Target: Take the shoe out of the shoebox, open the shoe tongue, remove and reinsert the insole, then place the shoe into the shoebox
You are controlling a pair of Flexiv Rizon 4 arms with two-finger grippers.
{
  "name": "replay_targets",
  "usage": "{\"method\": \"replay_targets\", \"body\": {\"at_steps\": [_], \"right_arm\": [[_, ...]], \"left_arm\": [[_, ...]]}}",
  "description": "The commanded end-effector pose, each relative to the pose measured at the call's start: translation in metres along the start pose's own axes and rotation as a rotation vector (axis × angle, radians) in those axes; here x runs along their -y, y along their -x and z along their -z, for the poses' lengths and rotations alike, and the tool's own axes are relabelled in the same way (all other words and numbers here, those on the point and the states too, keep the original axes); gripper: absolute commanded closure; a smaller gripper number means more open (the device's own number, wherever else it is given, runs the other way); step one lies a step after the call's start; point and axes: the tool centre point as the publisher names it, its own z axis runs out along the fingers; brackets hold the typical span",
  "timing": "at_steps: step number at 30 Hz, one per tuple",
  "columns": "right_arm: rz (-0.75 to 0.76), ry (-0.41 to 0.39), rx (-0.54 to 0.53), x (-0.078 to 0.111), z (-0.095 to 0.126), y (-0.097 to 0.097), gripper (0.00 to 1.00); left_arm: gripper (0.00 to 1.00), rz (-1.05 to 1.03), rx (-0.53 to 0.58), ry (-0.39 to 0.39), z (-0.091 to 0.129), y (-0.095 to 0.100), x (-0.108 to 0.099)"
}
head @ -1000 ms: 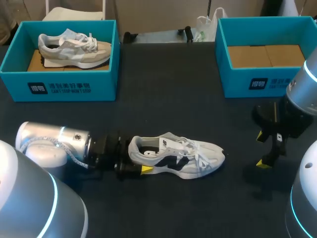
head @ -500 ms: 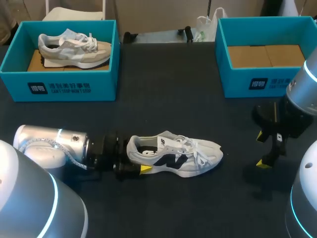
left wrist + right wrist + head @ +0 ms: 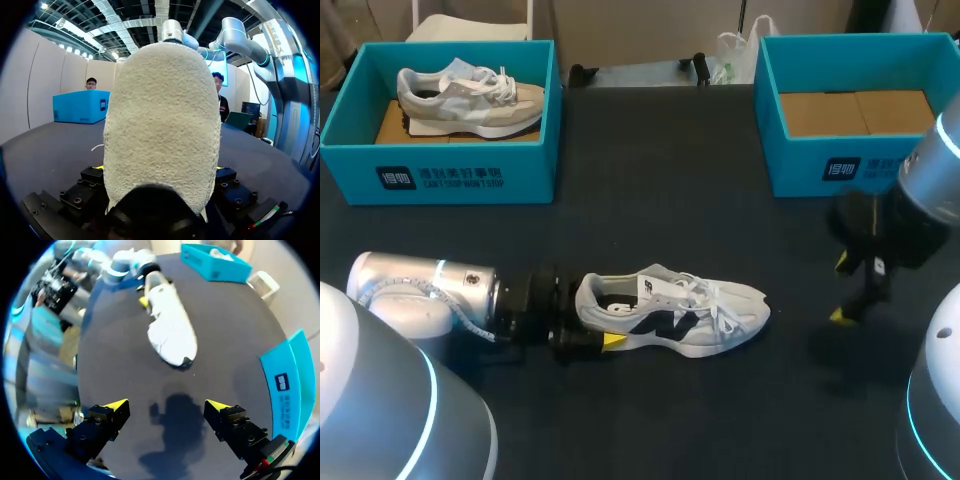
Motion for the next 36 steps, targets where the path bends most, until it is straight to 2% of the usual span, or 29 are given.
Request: {"method": "replay_targets", "body": {"at_steps": [1,2,3,4,7,8,9,10,11,22,24,26,28,29,31,34,36], "right_arm": [[-0.133,-0.086,0.107,-0.028,0.012,-0.020,0.00],[-0.139,-0.149,0.130,-0.036,0.012,-0.024,0.00],[-0.210,-0.222,0.126,-0.042,0.012,-0.026,0.00],[-0.268,-0.258,0.113,-0.046,0.011,-0.027,0.00],[-0.530,-0.210,0.076,-0.054,0.014,-0.031,0.00],[-0.606,-0.222,0.078,-0.058,0.014,-0.034,0.00],[-0.674,-0.242,0.127,-0.063,0.014,-0.038,0.00],[-0.709,-0.218,0.147,-0.069,0.014,-0.042,0.00],[-0.678,-0.191,0.130,-0.077,0.013,-0.046,0.00],[-0.678,-0.191,0.130,-0.077,0.013,-0.046,0.00],[-0.844,-0.257,0.169,-0.090,0.010,-0.046,0.00],[-0.976,-0.243,0.190,-0.104,0.008,-0.049,0.00],[-1.065,-0.270,0.250,-0.120,0.005,-0.057,0.00],[-1.104,-0.251,0.241,-0.127,0.004,-0.060,0.00],[-1.210,-0.287,0.263,-0.138,0.001,-0.067,0.00],[-1.311,-0.346,0.296,-0.155,-0.005,-0.077,0.00],[-1.299,-0.336,0.294,-0.164,-0.013,-0.083,0.00]], "left_arm": [[1.00,0.000,0.004,-0.001,0.003,0.000,-0.005],[1.00,0.000,0.004,-0.001,0.003,0.000,-0.005],[1.00,0.000,0.004,-0.001,0.003,0.000,-0.005],[1.00,0.000,0.004,-0.001,0.003,0.000,-0.005],[1.00,0.000,0.004,-0.001,0.003,0.000,-0.005],[1.00,0.000,0.004,-0.001,0.003,0.000,-0.005],[1.00,0.000,0.004,-0.001,0.003,0.000,-0.005],[1.00,0.000,0.004,-0.001,0.003,0.000,-0.005],[1.00,0.000,0.004,-0.001,0.003,0.000,-0.005],[1.00,0.000,0.004,-0.001,0.003,0.000,-0.005],[1.00,0.000,0.004,-0.001,0.003,0.000,-0.005],[1.00,0.000,0.004,-0.001,0.003,0.000,-0.005],[1.00,0.000,0.004,-0.001,0.003,0.000,-0.005],[1.00,0.000,0.004,-0.001,0.003,0.000,-0.005],[1.00,0.000,0.004,-0.001,0.003,0.000,-0.005],[1.00,0.000,0.004,-0.001,0.003,0.000,-0.005],[1.00,0.000,0.004,-0.001,0.003,0.000,-0.005]]}}
